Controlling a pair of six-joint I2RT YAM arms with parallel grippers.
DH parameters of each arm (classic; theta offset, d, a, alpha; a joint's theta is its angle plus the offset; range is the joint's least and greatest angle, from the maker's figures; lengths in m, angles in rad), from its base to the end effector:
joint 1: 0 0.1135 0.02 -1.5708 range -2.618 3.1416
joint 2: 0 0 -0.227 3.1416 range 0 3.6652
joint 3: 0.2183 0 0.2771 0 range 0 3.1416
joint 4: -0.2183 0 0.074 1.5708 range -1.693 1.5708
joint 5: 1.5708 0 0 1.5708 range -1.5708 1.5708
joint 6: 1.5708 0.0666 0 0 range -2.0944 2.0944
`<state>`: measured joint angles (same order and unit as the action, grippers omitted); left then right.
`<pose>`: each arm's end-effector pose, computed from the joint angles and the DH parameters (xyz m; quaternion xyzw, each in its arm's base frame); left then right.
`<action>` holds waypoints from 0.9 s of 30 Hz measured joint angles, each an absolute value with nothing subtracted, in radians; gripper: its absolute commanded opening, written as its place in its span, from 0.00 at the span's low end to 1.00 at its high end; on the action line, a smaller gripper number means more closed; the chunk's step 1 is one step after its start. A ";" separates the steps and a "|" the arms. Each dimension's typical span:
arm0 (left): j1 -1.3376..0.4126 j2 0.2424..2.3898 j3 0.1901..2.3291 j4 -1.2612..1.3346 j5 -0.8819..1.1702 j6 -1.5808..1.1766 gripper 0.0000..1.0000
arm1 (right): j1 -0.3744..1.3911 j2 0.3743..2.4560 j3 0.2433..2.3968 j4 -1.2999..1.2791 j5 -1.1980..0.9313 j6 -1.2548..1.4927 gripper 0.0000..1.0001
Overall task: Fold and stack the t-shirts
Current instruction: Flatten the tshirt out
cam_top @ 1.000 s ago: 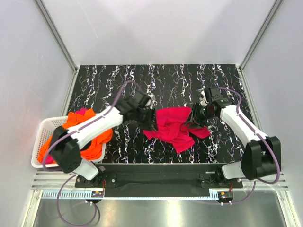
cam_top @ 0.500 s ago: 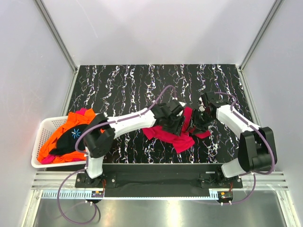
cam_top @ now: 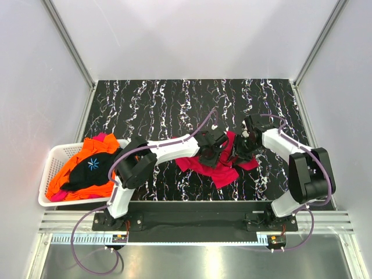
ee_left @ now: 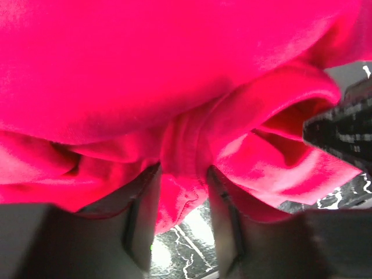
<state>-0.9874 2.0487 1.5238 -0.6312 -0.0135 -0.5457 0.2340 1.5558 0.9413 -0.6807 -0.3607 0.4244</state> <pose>0.2460 -0.3711 0.1028 0.2130 0.9551 -0.1380 0.1529 0.2954 0.0946 0.1024 0.0681 0.9724 0.2118 0.0704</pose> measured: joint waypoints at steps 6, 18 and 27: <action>-0.987 2.049 1.524 -0.641 -0.035 -0.543 0.15 | 0.234 1.601 0.937 -0.627 -0.356 0.450 0.26; -0.970 1.976 1.625 -0.764 -0.090 -0.502 0.00 | 0.234 1.480 1.018 -0.738 -0.250 0.491 0.00; -0.923 1.711 1.932 -0.820 -0.083 -0.443 0.00 | 0.236 1.377 1.544 -0.926 -0.012 0.474 0.00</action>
